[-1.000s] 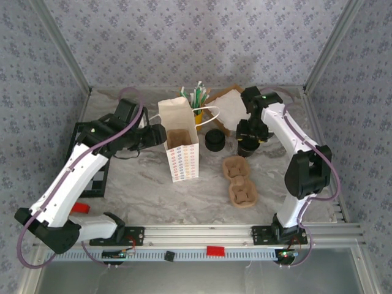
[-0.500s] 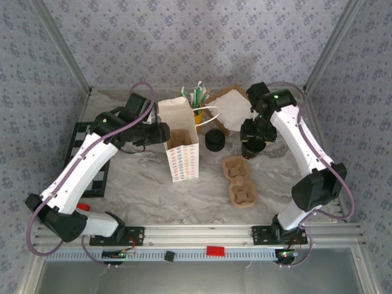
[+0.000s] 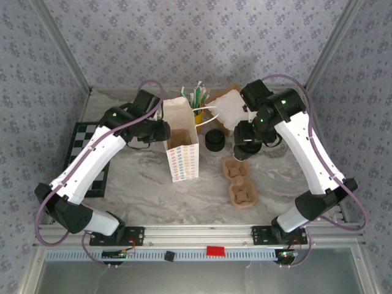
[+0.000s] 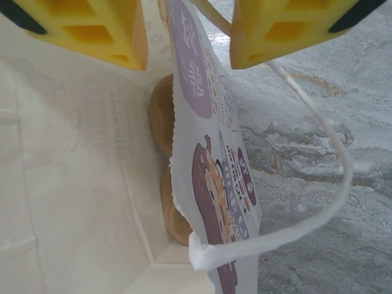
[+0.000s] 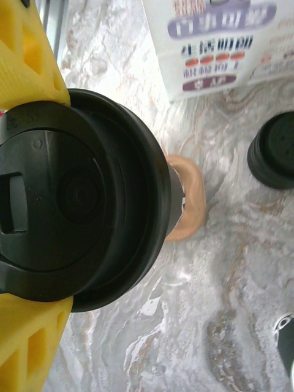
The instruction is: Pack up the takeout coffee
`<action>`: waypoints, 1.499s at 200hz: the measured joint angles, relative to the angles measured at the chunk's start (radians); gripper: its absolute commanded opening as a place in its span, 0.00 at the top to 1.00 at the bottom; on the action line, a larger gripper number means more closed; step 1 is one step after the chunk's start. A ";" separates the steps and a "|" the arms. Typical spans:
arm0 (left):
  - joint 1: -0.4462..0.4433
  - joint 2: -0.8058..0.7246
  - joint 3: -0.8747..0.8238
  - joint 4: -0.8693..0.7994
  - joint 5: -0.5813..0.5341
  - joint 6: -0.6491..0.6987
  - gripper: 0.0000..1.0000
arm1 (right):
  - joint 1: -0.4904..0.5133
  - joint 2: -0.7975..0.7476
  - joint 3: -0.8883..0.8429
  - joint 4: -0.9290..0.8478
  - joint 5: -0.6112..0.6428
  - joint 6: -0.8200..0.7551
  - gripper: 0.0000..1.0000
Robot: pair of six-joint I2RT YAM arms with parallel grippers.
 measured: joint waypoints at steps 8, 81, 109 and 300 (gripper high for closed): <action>0.000 0.003 0.003 0.000 0.000 0.000 0.68 | 0.021 0.002 0.030 0.000 0.000 0.005 0.35; -0.018 0.006 0.040 0.003 -0.008 -0.030 0.82 | 0.190 0.089 0.332 0.000 -0.019 0.053 0.37; -0.024 0.015 0.045 0.006 -0.013 -0.040 0.86 | 0.216 0.127 0.407 0.000 -0.046 0.060 0.37; -0.087 0.051 0.107 -0.009 -0.045 -0.106 1.00 | 0.229 0.285 0.628 0.000 -0.156 0.159 0.41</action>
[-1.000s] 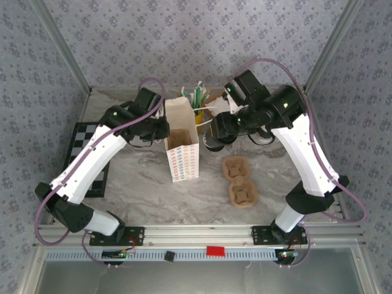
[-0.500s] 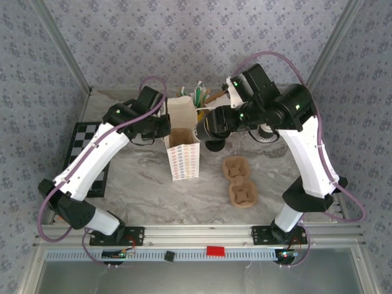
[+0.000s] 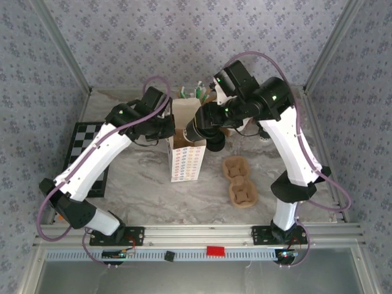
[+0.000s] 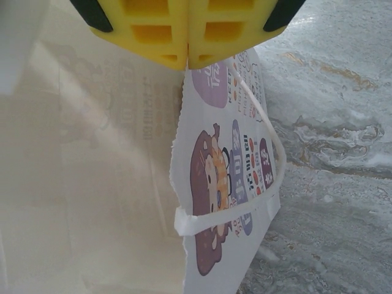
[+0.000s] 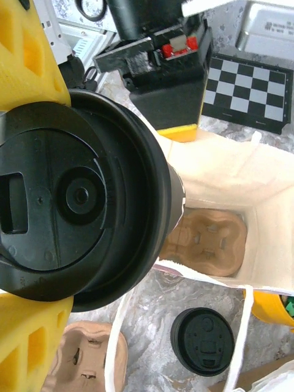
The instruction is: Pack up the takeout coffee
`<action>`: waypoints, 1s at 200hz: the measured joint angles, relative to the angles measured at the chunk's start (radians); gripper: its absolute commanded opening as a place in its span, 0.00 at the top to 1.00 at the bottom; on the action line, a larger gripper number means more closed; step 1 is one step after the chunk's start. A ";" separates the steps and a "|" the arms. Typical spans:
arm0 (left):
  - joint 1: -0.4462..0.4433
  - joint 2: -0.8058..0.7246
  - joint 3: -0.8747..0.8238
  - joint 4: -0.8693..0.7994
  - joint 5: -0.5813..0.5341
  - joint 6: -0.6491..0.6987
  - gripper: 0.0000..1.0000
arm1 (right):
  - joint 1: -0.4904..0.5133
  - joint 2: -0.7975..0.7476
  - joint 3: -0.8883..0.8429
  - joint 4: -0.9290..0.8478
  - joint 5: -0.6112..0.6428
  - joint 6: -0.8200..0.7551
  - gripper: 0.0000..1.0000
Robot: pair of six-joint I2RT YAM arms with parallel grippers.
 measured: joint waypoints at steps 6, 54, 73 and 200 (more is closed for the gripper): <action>-0.006 0.000 0.000 0.000 -0.005 -0.005 1.00 | 0.000 0.006 0.001 0.000 0.000 0.003 0.41; -0.039 -0.007 0.000 0.000 -0.032 -0.042 1.00 | 0.017 0.079 0.031 0.000 0.029 0.036 0.42; -0.048 -0.015 0.000 0.001 -0.037 -0.055 1.00 | 0.026 0.113 0.043 0.000 0.041 0.040 0.42; -0.058 -0.156 -0.149 0.135 -0.010 -0.143 1.00 | 0.094 0.249 0.045 0.000 0.113 0.080 0.43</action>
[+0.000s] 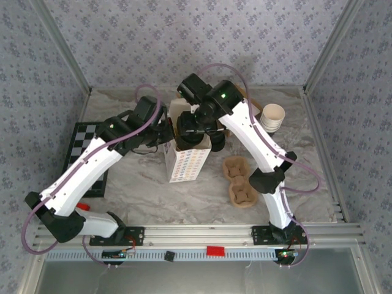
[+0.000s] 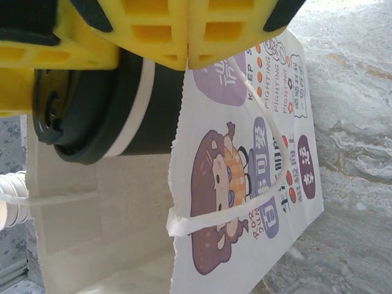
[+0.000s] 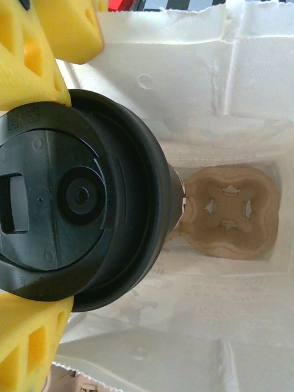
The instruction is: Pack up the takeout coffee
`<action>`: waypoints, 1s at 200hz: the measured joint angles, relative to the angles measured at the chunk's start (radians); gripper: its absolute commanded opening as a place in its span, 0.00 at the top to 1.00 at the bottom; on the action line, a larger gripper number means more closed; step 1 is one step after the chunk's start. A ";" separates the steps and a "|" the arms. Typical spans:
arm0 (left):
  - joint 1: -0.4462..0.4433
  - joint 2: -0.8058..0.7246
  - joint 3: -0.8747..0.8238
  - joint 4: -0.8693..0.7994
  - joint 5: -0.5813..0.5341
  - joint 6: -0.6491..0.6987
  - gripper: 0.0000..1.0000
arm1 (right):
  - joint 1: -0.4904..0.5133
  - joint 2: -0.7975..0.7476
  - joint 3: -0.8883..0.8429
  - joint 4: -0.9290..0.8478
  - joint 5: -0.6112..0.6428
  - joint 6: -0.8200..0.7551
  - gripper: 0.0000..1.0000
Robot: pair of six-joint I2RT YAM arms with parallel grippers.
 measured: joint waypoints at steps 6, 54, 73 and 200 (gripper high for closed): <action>0.000 -0.008 -0.015 0.010 0.001 -0.006 1.00 | 0.003 0.004 -0.002 0.000 0.004 0.000 0.43; -0.005 -0.055 -0.087 0.060 0.001 -0.033 1.00 | 0.032 0.024 -0.040 0.000 0.029 0.001 0.43; -0.005 -0.079 -0.116 0.076 -0.002 -0.043 1.00 | 0.042 0.026 -0.067 0.000 0.036 0.001 0.43; -0.005 -0.136 -0.208 0.140 -0.047 -0.095 1.00 | 0.060 0.098 -0.180 0.000 0.016 0.020 0.43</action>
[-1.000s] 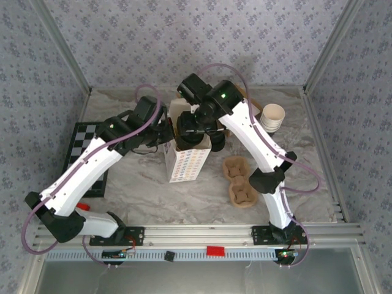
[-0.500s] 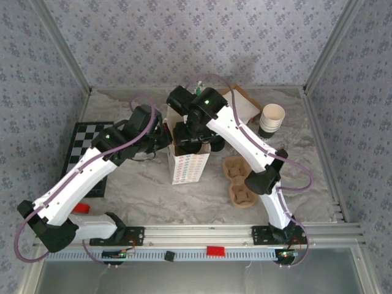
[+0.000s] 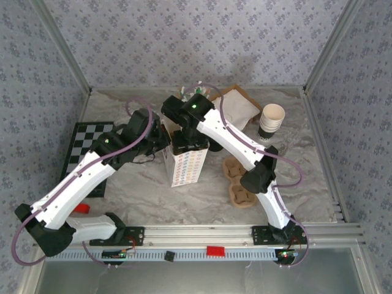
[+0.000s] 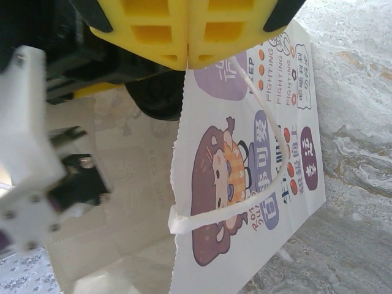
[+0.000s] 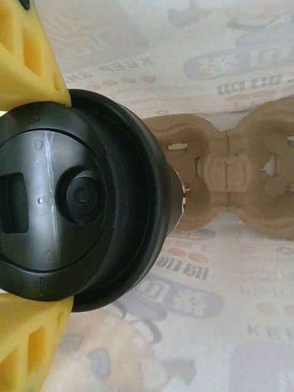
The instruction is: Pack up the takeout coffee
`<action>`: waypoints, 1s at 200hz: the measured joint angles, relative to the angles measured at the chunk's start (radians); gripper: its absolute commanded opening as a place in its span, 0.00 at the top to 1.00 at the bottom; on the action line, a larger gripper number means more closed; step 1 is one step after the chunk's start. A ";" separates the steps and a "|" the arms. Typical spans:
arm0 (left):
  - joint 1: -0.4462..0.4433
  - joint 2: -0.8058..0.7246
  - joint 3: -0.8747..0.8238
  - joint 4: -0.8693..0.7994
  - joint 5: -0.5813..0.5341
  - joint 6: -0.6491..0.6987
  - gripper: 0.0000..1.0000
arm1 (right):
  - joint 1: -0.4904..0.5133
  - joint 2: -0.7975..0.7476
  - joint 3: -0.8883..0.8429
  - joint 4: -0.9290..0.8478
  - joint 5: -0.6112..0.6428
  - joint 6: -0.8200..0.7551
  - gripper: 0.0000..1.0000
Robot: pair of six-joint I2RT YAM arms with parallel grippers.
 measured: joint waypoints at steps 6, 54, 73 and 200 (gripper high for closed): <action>0.000 0.000 0.000 0.000 0.000 0.000 1.00 | 0.000 0.011 0.004 0.000 -0.003 0.000 0.43; 0.001 0.000 0.000 -0.001 0.001 -0.011 1.00 | -0.001 0.058 0.008 0.000 -0.006 -0.001 0.43; 0.002 0.000 0.000 -0.001 0.001 -0.023 1.00 | -0.001 0.059 -0.002 0.000 -0.005 0.000 0.43; 0.035 -0.029 -0.036 0.007 0.021 -0.050 0.88 | -0.001 0.057 -0.128 0.090 -0.007 -0.001 0.43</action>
